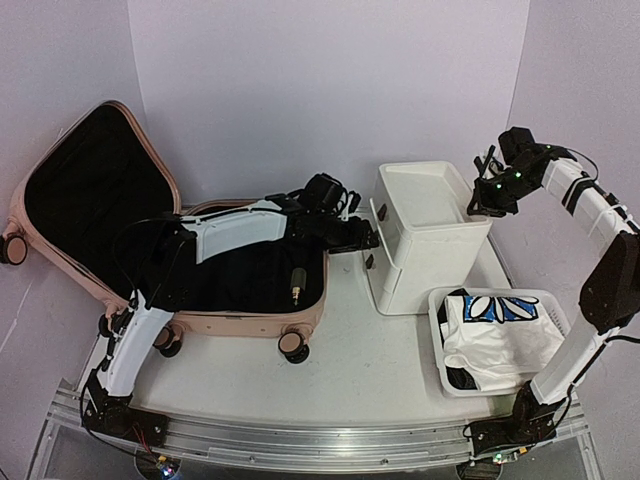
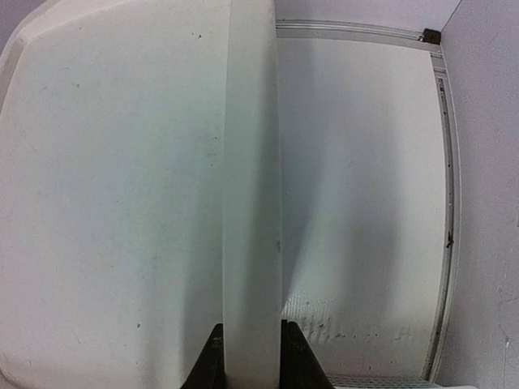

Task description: Open, take out, and arrange the luggage

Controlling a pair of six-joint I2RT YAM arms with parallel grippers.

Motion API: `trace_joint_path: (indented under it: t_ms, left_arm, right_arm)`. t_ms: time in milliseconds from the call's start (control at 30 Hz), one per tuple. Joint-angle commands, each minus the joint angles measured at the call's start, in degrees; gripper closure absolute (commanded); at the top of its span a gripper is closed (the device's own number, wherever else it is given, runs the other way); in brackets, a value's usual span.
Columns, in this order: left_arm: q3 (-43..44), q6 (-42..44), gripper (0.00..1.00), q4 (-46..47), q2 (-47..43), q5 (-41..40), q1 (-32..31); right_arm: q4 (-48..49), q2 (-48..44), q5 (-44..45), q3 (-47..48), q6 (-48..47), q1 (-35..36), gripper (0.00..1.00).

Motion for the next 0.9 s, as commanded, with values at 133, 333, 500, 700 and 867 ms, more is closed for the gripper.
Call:
trace_joint_path:
  t_ms: [133, 333, 500, 700, 867]
  left_arm:
    - [-14.1, 17.1, 0.33, 2.5, -16.4, -3.4, 1.1]
    - [-23.4, 15.7, 0.33, 3.4, -24.7, 0.4, 8.4]
    - [-30.8, 10.3, 0.33, 4.8, -27.8, -0.2, 13.6]
    - [-35.6, 8.0, 0.33, 0.3, -27.6, -2.7, 14.5]
    - [-33.6, 7.2, 0.33, -7.5, -23.3, -4.2, 14.5]
  right_arm:
    - [-0.7, -2.0, -7.2, -0.4, 6.1, 0.7, 1.00]
    - [-1.2, -2.2, -5.8, -0.6, 5.9, 0.7, 1.00]
    - [-1.2, -2.0, -6.0, -0.2, 6.3, 0.7, 1.00]
    - [-1.2, -2.2, -6.2, -0.4, 6.0, 0.7, 1.00]
    - [-1.1, -2.5, -6.3, -1.4, 5.8, 0.7, 1.00]
